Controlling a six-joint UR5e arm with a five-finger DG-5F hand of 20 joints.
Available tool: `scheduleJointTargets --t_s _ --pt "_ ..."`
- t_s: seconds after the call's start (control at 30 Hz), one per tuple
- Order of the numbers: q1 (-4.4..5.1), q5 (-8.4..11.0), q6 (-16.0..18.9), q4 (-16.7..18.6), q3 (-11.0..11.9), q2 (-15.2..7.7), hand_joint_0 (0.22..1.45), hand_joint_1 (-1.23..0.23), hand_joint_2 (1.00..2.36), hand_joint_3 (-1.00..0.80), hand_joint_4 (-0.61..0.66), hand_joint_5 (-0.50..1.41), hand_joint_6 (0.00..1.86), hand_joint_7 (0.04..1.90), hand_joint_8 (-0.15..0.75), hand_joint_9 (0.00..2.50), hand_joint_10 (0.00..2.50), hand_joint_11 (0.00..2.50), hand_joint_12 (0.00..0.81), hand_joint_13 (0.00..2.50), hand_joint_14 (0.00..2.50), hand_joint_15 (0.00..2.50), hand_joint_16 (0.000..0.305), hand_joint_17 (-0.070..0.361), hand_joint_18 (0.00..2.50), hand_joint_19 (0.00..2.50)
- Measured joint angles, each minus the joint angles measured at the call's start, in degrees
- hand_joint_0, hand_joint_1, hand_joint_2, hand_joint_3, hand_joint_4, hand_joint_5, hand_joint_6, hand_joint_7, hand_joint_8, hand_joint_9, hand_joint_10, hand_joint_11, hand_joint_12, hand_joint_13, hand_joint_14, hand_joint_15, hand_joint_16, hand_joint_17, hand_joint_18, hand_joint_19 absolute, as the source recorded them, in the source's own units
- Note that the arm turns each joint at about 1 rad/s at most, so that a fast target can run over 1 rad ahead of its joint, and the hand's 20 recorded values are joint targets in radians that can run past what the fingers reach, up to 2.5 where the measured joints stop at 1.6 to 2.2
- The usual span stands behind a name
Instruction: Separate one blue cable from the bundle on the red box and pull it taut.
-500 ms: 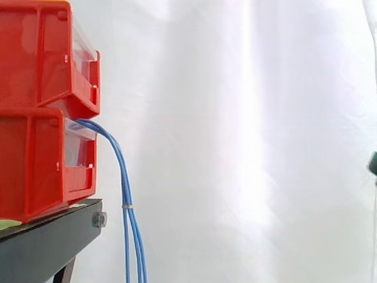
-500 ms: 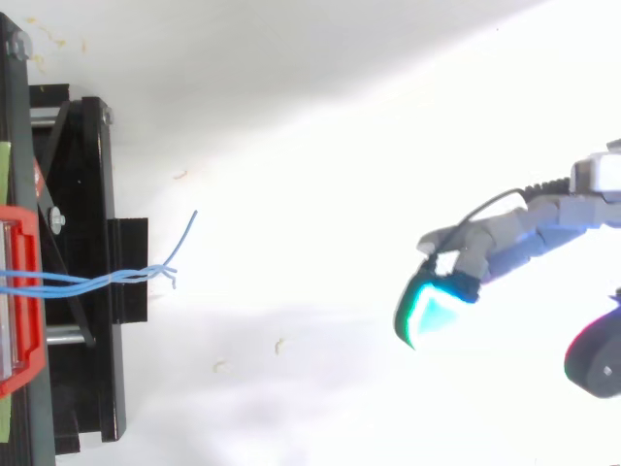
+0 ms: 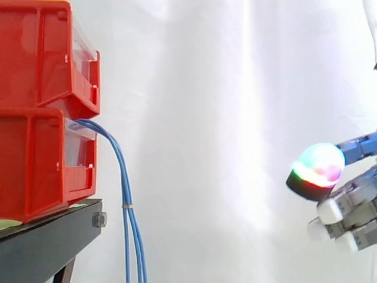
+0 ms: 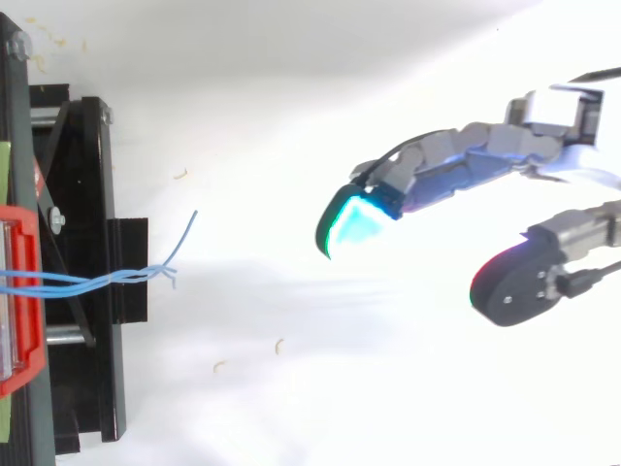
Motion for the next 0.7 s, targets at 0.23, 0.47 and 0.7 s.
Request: scheduleJointTargets --t_s 0.23,0.47,0.7 --pt "0.09 1.70 -0.49 5.72 1.42 -4.04 0.50 -0.55 1.00 -0.50 0.23 -0.21 0.50 0.71 0.312 0.55 0.00 0.13 0.379 0.25 0.00 0.04 0.058 0.132 0.24 0.12" --pt "0.07 5.56 -3.13 7.78 3.62 -7.21 0.50 -0.55 1.00 -0.50 0.24 -0.20 0.50 0.71 0.312 0.55 0.01 0.13 0.379 0.22 0.00 0.04 0.058 0.131 0.21 0.12" --pt "-0.41 6.87 -3.58 7.50 9.08 -12.24 0.50 -0.55 1.00 -0.50 0.25 -0.20 0.50 0.72 0.313 0.55 0.00 0.14 0.379 0.21 0.00 0.04 0.058 0.131 0.20 0.12"
